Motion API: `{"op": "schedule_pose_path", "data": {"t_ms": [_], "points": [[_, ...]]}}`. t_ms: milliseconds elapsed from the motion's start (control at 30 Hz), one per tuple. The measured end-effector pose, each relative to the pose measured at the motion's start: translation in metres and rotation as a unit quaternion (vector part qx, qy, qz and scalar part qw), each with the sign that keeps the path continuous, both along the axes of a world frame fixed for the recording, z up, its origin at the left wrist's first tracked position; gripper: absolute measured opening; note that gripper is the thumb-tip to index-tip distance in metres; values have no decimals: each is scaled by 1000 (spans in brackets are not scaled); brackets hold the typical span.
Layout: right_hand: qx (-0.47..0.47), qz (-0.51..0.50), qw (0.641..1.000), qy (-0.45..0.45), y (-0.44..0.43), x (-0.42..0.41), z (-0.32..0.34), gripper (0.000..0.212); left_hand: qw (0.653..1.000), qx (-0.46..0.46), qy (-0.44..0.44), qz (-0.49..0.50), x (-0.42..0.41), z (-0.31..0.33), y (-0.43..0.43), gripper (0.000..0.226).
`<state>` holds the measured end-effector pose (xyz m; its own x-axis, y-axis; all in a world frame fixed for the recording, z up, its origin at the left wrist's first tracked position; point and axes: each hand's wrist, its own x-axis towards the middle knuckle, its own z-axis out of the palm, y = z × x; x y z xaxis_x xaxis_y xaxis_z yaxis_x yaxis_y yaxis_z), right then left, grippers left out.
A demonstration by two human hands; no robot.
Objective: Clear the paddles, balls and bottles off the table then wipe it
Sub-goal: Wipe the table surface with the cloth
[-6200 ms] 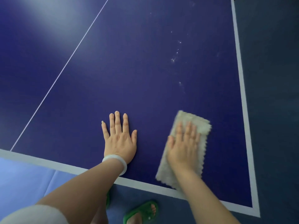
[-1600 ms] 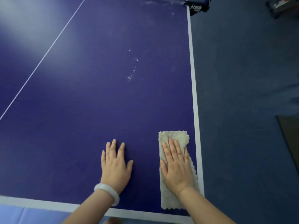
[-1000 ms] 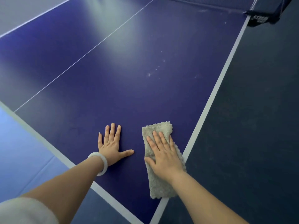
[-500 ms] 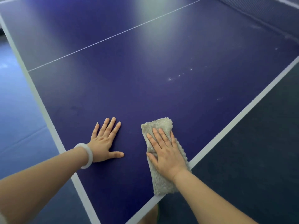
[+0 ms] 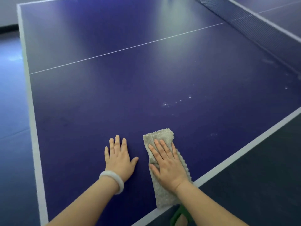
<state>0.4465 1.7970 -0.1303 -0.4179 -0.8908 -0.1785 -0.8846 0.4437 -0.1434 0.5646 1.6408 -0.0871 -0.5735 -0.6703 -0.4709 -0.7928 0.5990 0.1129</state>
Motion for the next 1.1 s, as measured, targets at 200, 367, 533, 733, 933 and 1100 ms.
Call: {"op": "schedule_pose_path", "data": {"t_ms": [200,367,533,733,933,1100], "points": [[4,58,998,5,30,-82,-1,65,989,19,19,146,-73,-10,33,94],[-4,79,997,10,58,-123,0,66,984,23,-8,174,-81,-20,34,117],[-18,114,993,-15,25,-117,-2,62,984,54,-34,169,-83,-17,30,129],[-5,225,974,-18,-93,-128,-2,63,982,67,-29,176,-83,-15,29,132],[15,86,996,26,-111,-200,-8,64,982,61,-41,174,-84,-14,31,127],[-7,-125,991,37,-34,-200,-10,70,981,67,-40,179,-83,-14,32,128]]}}
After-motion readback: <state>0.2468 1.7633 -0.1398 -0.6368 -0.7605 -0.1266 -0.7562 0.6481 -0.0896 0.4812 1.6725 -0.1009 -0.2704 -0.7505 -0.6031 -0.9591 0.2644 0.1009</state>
